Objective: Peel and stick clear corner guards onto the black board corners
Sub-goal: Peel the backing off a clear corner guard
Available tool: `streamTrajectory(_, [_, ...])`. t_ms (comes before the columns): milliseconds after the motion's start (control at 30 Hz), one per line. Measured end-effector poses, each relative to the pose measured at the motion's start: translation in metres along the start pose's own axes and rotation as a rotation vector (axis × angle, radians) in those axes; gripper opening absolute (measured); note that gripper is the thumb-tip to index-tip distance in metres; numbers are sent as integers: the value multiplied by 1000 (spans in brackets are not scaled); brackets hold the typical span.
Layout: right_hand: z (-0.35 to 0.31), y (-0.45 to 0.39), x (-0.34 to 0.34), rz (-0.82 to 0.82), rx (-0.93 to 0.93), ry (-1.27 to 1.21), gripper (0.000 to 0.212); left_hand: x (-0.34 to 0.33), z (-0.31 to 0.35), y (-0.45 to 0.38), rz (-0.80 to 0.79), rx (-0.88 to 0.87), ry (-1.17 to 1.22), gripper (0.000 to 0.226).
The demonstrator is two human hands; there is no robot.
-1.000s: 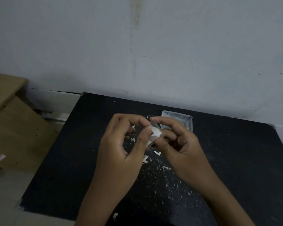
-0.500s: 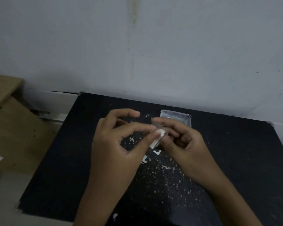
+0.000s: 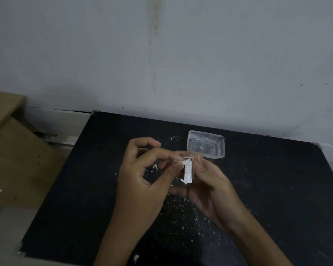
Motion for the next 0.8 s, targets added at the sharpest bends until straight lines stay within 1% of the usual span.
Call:
streamTrajectory(67, [2,0,-2,-5,-19,-22,38,-1,-3,0,-6,12,25,12])
streamTrajectory(267, [5,0,-6,-2,-32,-102,38,-3,-4,0,-20,-1,-12,10])
streamTrajectory(367, [4,0,-5,-3,-31,-82,38,-2,-6,0,-23,10,-3,12])
streamTrajectory(467, [1,-1,1,20,-4,43,37,-1,-3,1,-40,9,-9,15])
streamTrajectory(567, [-8,2,9,50,50,264,33,0,3,-1,-82,23,-6,20])
streamTrajectory(667, [-21,5,11,65,129,478,30,3,5,-6,-96,7,-91,21])
streamTrajectory(800, [-32,7,11,77,194,630,28,5,9,-10,-83,-25,-134,22])
Point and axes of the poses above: each hand's wrist, its own y-axis away from the middle knuckle, its own x-axis out of the back of the hand, z = x × y, the point moved 8 cm from there along -y, towards the middle knuckle, and after that the axes turned 9 degrees about y, right-handed, at the moved point
